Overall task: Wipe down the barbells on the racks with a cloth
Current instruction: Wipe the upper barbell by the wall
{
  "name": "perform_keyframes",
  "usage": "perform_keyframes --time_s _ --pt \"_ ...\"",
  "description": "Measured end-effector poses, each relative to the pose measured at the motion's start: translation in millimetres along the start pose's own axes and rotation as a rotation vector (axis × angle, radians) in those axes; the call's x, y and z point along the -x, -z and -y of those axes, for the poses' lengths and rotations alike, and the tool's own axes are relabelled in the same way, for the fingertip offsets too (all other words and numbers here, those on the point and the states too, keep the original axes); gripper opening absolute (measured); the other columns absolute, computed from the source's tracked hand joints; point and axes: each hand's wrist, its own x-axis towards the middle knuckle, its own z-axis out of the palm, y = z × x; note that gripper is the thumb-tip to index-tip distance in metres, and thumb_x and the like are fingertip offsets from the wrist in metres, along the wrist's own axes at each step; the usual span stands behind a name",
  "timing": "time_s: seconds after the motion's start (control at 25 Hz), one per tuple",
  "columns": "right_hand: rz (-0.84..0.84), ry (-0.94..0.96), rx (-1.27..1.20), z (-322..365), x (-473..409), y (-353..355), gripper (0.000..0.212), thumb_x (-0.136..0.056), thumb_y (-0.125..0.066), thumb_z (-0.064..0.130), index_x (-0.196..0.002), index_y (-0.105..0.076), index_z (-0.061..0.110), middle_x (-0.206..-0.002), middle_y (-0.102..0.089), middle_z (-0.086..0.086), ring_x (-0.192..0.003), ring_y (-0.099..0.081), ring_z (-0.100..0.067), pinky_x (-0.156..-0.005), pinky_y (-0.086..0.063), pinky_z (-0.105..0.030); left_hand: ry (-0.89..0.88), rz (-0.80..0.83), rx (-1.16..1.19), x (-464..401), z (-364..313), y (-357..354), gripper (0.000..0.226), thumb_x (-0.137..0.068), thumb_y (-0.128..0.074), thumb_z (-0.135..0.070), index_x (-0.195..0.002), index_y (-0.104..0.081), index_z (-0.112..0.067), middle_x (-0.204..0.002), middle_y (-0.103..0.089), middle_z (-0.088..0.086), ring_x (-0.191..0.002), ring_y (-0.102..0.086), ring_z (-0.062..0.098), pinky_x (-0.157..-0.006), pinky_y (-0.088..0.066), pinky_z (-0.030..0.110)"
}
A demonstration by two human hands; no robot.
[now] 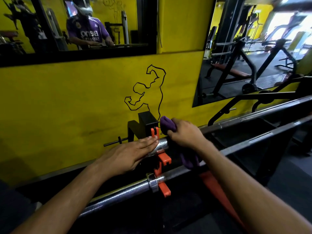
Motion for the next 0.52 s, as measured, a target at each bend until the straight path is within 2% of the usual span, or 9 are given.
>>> perform_keyframes --time_s 0.08,0.16,0.24,0.32,0.36,0.44,0.52 --pt "0.428 -0.158 -0.004 3 -46 21 0.026 -0.088 -0.06 0.044 -0.096 -0.063 0.019 -0.096 -0.07 -0.008 -0.084 -0.066 -0.028 -0.07 -0.05 -0.032 0.002 0.0 0.001 0 -2 2 0.063 -0.106 -0.03 -0.03 -0.157 0.007 -0.041 -0.166 0.007 -0.021 -0.152 0.001 -0.002 -0.119 -0.025 0.023" --pt "0.787 -0.273 0.008 8 -75 30 0.043 -0.078 -0.07 0.049 -0.099 -0.07 0.012 -0.106 -0.073 -0.017 -0.095 -0.071 -0.035 -0.086 -0.058 -0.041 -0.001 0.002 0.003 0 -3 4 0.061 -0.105 -0.025 -0.034 -0.157 0.005 -0.04 -0.165 0.008 -0.022 -0.151 0.002 -0.003 -0.12 -0.025 0.025" --pt "0.961 -0.336 -0.007 1 -92 23 0.065 -0.062 -0.077 0.052 -0.107 -0.071 0.006 -0.11 -0.073 -0.021 -0.103 -0.07 -0.04 -0.101 -0.052 -0.047 0.002 0.004 0.013 0 1 1 0.061 -0.108 -0.033 -0.03 -0.159 0.0 -0.037 -0.166 0.004 -0.02 -0.151 0.0 -0.003 -0.121 -0.028 0.029" --pt "0.966 -0.344 -0.021 0 -95 19 0.062 -0.063 -0.077 0.051 -0.106 -0.071 0.006 -0.108 -0.072 -0.02 -0.098 -0.069 -0.037 -0.099 -0.052 -0.045 -0.009 0.001 -0.004 0 5 -3 0.065 -0.108 -0.039 -0.028 -0.16 -0.001 -0.037 -0.166 0.003 -0.02 -0.152 -0.002 -0.002 -0.12 -0.033 0.033" --pt "0.905 -0.306 -0.02 2 -91 19 0.053 -0.068 -0.076 0.049 -0.102 -0.071 0.009 -0.108 -0.072 -0.018 -0.095 -0.069 -0.035 -0.094 -0.054 -0.043 -0.013 -0.001 -0.008 -1 6 -4 0.067 -0.108 -0.041 -0.027 -0.16 0.0 -0.037 -0.166 0.003 -0.02 -0.152 -0.003 -0.002 -0.119 -0.035 0.034" --pt "0.637 -0.146 0.019 3 -71 20 0.028 -0.083 -0.071 0.043 -0.093 -0.067 0.017 -0.103 -0.071 -0.009 -0.091 -0.067 -0.028 -0.08 -0.053 -0.037 -0.02 -0.012 -0.006 -1 8 -4 0.069 -0.107 -0.043 -0.025 -0.159 0.001 -0.039 -0.166 0.002 -0.021 -0.152 -0.005 -0.002 -0.117 -0.038 0.032" --pt "0.253 -0.011 0.012 -4 -34 10 0.023 -0.089 -0.065 0.043 -0.1 -0.065 0.023 -0.098 -0.069 -0.003 -0.089 -0.064 -0.024 -0.075 -0.05 -0.035 -0.035 -0.029 0.006 -1 9 -5 0.068 -0.107 -0.04 -0.026 -0.159 0.003 -0.04 -0.166 -0.001 -0.02 -0.152 -0.008 -0.001 -0.114 -0.042 0.033"
